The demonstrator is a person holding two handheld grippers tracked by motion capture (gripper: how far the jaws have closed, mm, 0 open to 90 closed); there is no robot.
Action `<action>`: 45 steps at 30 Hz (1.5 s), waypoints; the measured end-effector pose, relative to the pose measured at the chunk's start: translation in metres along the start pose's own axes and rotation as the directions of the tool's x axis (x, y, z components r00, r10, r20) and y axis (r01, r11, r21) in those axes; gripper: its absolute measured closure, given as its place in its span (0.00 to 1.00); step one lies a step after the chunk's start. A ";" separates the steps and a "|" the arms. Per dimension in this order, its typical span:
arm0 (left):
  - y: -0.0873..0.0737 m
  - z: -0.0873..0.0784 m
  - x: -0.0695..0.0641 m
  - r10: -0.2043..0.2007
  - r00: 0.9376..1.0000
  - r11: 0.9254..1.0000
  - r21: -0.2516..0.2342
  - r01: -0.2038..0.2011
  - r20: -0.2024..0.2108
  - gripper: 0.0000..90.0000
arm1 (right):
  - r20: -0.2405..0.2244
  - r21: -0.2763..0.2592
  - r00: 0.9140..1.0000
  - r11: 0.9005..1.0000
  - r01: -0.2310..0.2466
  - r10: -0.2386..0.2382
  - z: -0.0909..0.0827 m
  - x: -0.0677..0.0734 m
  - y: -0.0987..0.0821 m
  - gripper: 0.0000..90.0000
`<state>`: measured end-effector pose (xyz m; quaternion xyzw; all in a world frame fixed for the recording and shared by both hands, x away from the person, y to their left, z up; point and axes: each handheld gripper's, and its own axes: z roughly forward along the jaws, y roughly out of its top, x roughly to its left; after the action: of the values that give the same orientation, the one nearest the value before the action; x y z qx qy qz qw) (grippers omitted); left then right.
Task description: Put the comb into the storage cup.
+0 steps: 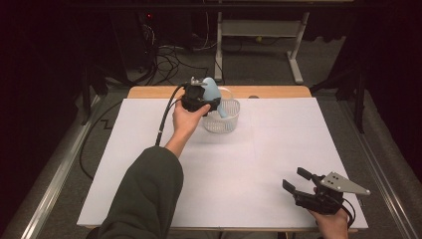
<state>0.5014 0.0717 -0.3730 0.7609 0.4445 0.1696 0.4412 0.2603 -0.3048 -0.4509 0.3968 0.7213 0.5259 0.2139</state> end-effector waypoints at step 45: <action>-0.019 -0.006 0.018 -0.045 0.999 0.998 0.039 0.044 0.006 0.35 | 0.004 0.005 1.000 1.000 -0.001 0.001 0.000 0.000 0.000 0.31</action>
<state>0.4975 0.0936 -0.3875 0.7599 0.4630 0.1483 0.4315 0.2606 -0.3049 -0.4510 0.3985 0.7219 0.5236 0.2141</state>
